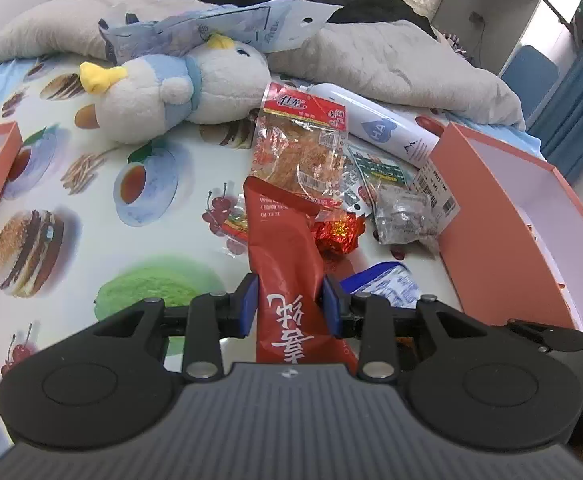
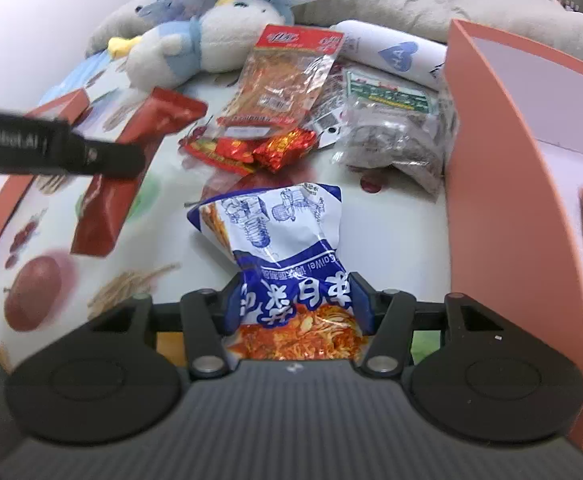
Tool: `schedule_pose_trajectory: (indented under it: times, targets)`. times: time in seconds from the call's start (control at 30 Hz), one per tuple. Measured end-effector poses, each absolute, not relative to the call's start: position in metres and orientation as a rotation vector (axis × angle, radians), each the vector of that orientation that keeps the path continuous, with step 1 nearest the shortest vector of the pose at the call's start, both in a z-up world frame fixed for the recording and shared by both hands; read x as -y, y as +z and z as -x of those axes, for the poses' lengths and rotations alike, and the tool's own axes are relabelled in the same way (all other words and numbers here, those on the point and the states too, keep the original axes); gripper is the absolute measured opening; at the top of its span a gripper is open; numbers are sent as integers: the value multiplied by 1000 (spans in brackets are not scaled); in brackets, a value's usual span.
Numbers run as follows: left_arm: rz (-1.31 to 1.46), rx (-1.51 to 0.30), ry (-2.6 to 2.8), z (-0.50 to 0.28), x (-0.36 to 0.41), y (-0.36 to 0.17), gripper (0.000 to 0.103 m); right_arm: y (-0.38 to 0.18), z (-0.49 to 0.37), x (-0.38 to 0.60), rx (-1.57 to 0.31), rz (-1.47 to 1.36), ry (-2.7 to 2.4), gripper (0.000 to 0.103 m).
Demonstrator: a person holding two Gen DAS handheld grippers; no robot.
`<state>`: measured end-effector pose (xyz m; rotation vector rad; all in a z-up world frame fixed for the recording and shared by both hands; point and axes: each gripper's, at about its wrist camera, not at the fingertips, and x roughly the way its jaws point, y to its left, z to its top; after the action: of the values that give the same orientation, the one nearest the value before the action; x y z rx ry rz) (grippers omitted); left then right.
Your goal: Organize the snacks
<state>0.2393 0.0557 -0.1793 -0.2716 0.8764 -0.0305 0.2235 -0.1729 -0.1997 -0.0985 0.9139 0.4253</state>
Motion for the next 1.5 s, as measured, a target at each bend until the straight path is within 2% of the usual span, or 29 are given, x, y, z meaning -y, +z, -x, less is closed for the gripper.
schedule_pose_trajectory:
  times: [0.5,1.5]
  targets:
    - [288,-873,-29,-219,-56,-153,39,-142,-206,183,-823,35,351,55]
    - [252,-623,-143,-227,0,-3,40,-15,-199,238,-520,-10,291,55]
